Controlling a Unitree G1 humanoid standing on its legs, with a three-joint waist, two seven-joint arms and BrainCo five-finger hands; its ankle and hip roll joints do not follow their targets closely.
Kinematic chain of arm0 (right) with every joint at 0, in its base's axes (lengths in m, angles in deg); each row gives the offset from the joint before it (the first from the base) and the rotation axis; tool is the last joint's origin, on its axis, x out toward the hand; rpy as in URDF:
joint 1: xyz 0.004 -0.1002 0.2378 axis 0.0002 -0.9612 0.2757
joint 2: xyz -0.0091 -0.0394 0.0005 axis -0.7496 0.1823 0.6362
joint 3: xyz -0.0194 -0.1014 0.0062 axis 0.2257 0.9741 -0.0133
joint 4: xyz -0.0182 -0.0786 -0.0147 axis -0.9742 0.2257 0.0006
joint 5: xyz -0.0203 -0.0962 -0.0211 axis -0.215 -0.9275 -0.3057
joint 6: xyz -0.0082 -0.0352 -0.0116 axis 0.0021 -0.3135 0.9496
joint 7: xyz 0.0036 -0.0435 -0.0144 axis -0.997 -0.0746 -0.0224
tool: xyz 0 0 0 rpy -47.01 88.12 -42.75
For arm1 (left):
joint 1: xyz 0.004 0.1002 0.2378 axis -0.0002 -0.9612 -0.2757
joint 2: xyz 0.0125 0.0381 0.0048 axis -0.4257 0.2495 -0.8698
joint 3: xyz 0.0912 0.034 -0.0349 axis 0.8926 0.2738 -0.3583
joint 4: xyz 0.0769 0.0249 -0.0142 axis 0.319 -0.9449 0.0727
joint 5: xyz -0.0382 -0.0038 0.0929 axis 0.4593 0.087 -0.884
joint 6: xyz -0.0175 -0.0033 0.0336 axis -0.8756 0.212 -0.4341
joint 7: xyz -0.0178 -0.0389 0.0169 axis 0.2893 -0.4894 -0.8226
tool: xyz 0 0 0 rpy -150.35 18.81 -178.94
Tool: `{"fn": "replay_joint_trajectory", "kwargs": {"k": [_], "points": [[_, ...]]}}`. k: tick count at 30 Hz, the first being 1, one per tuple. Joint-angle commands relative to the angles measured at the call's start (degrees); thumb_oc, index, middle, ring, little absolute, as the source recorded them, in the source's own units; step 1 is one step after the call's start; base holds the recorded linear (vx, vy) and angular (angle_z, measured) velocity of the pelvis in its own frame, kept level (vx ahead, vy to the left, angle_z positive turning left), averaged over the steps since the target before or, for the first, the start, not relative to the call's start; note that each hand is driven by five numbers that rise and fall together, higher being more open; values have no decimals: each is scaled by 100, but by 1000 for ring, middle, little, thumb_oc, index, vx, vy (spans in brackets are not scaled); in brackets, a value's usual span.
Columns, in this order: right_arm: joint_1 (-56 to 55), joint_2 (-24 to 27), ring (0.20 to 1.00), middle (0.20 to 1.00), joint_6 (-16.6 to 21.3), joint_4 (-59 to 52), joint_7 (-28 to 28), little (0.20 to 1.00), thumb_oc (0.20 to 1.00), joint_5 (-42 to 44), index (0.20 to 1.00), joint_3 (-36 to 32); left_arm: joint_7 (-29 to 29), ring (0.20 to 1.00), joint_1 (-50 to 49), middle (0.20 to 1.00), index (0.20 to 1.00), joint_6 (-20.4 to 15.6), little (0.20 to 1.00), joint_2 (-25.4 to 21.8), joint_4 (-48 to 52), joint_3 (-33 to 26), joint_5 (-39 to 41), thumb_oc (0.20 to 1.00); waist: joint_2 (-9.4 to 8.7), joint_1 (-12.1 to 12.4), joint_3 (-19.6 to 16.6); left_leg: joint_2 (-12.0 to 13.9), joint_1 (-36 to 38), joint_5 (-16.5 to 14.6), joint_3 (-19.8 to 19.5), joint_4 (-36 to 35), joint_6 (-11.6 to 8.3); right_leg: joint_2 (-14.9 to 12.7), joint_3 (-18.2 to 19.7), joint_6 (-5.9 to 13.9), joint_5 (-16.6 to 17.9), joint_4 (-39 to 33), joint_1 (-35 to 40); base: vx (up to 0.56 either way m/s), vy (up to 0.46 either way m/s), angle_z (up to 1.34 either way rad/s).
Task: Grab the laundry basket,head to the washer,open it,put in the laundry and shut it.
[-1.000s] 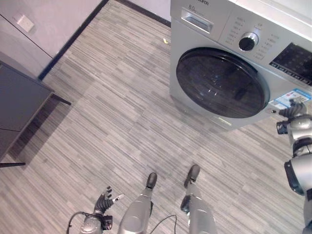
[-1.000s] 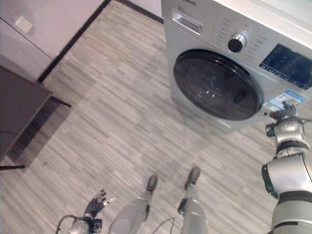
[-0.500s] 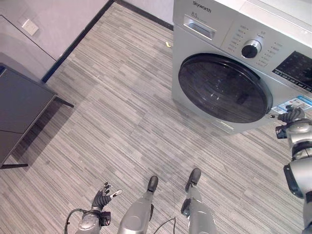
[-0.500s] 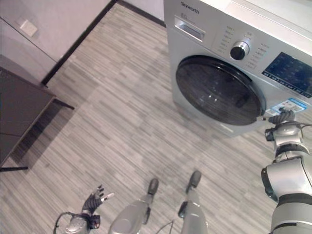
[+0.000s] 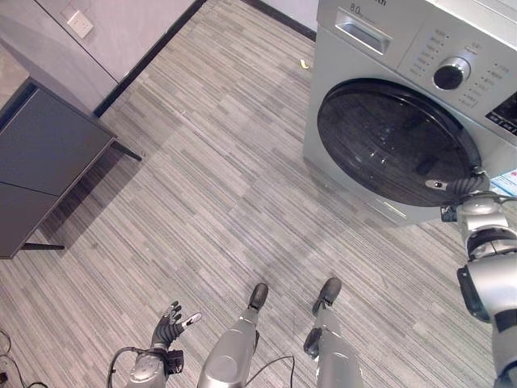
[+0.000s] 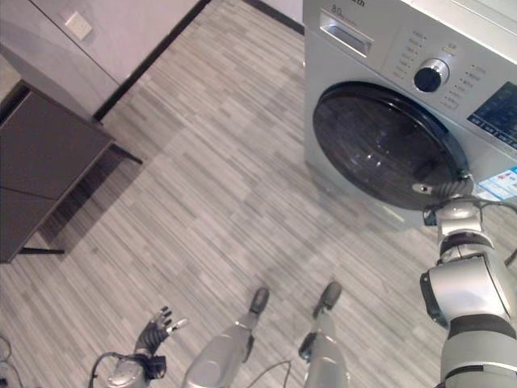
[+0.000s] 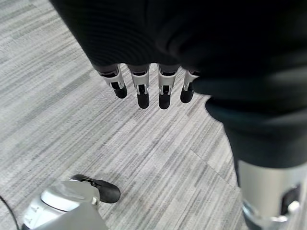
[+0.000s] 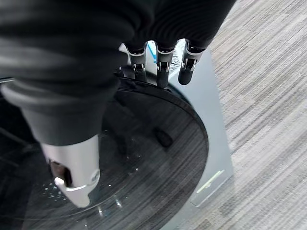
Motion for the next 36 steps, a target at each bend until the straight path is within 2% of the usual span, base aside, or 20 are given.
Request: {"fn": "replay_joint_trajectory", "kwargs": {"k": [1,4,6,8,25,30,31,32,35,36], "points": [[567,255,1000,1000,243,32,-15,1000,1000,113,1000,479,124,1000,-119,1000,1000,-137,1000,-298,104,203,113,1000,70,184,90,199,246,186,-160,-588,-10,-324,177,777,-624,-1,440,0,0,0],[565,253,1000,1000,224,74,-11,1000,1000,84,1000,483,128,1000,-138,1000,1000,-138,1000,-304,119,199,101,1000,79,202,90,204,239,196,-172,-595,-15,-323,176,778,-629,-1,434,0,0,0],[565,270,865,865,199,125,-42,865,865,94,865,474,114,1000,-152,1000,1000,-135,1000,-317,151,200,111,1000,85,209,82,213,222,201,-194,-607,-18,-312,181,778,-630,-1,407,0,0,0],[533,239,200,200,197,90,-61,200,200,100,200,487,90,1000,-151,1000,1000,-135,1000,-317,145,217,105,1000,77,200,77,225,216,204,-181,-608,-21,-292,204,773,-638,-1,396,-1,2,4],[287,-613,200,200,258,-307,-214,200,200,-197,200,841,80,1000,-88,1000,1000,-128,1000,-303,-78,245,59,1000,-84,197,137,250,336,161,-138,-571,3,-248,250,730,-660,-1,510,0,0,-1],[78,-881,200,200,217,-273,-279,200,200,-282,200,823,64,1000,-75,1000,1000,-113,1000,-284,-35,274,48,1000,-78,225,143,239,345,153,-145,-554,12,-268,236,726,-659,-1,538,0,0,0],[-209,-1225,200,200,199,-259,-329,200,200,-305,200,731,34,1000,-38,1000,1000,-105,1000,-253,-36,320,-7,1000,-62,248,152,224,346,147,-167,-536,28,-278,233,719,-659,-1,554,0,0,0],[-211,-1226,200,200,198,-260,-329,200,200,-305,200,730,34,1000,-39,1000,1000,-105,1000,-254,-36,320,-7,1000,-63,248,150,224,345,147,-167,-536,28,-278,233,719,-659,-1,553,0,0,0],[-559,-1667,200,200,205,-306,-380,200,200,-244,200,619,29,1000,4,1000,1000,-101,1000,-223,-6,352,-73,1000,-29,283,168,205,329,135,-172,-513,44,-292,240,717,-656,-1,558,-2,3,-1],[-833,-2020,200,200,209,-317,-422,200,200,-178,200,544,15,1000,26,1000,1000,-79,1000,-195,3,361,-129,1000,4,303,167,195,323,138,-180,-511,53,-300,235,711,-664,-1,568,-3,4,-5]]}}
